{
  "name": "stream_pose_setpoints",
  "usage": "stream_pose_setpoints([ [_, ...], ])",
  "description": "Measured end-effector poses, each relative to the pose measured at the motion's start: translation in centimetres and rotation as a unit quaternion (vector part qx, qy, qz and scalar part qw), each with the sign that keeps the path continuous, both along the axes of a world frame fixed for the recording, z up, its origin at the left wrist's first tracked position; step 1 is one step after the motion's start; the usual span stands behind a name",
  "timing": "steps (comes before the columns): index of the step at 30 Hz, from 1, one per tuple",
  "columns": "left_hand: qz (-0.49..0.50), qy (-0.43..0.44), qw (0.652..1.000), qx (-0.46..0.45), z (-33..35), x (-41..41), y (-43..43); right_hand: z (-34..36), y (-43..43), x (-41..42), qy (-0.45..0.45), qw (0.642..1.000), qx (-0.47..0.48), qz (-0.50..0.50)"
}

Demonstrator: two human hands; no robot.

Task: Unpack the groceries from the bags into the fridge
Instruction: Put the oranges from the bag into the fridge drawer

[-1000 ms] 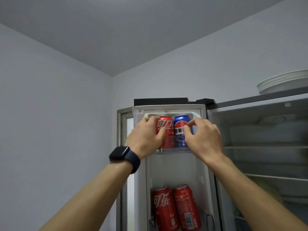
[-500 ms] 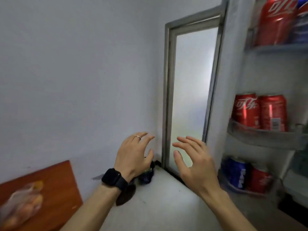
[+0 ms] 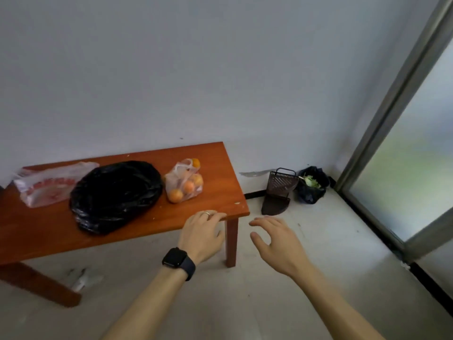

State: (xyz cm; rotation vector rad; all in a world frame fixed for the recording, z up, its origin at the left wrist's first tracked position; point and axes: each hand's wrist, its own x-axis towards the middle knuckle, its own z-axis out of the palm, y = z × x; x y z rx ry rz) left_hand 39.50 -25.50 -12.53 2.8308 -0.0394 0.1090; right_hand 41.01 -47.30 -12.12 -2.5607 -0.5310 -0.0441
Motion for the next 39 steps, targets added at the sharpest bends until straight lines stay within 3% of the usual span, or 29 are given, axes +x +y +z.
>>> stream_pose_setpoints([
  [10,0.066,0.095,0.993,-0.007,-6.1,4.5,11.9,-7.0,12.0,6.8,0.170,0.982,-0.034,0.073],
  [19,0.067,0.123,0.990,-0.026,-8.5,17.2,17.5,-11.8,17.0,19.8,0.248,0.965,-0.040,0.070],
  [28,0.119,0.148,0.977,-0.094,-9.2,31.3,24.9,-12.4,24.1,33.7,0.263,0.964,0.019,0.047],
  [32,0.115,0.148,0.980,-0.068,-10.2,36.9,28.0,-12.4,29.4,38.4,0.228,0.972,0.028,0.057],
  [35,0.069,0.167,0.983,-0.039,-11.5,40.9,29.2,-13.5,32.8,41.1,0.217,0.971,-0.024,0.093],
  [39,-0.006,0.272,0.961,0.050,-14.2,45.3,30.6,-15.1,34.2,42.3,0.238,0.958,-0.113,0.111],
])
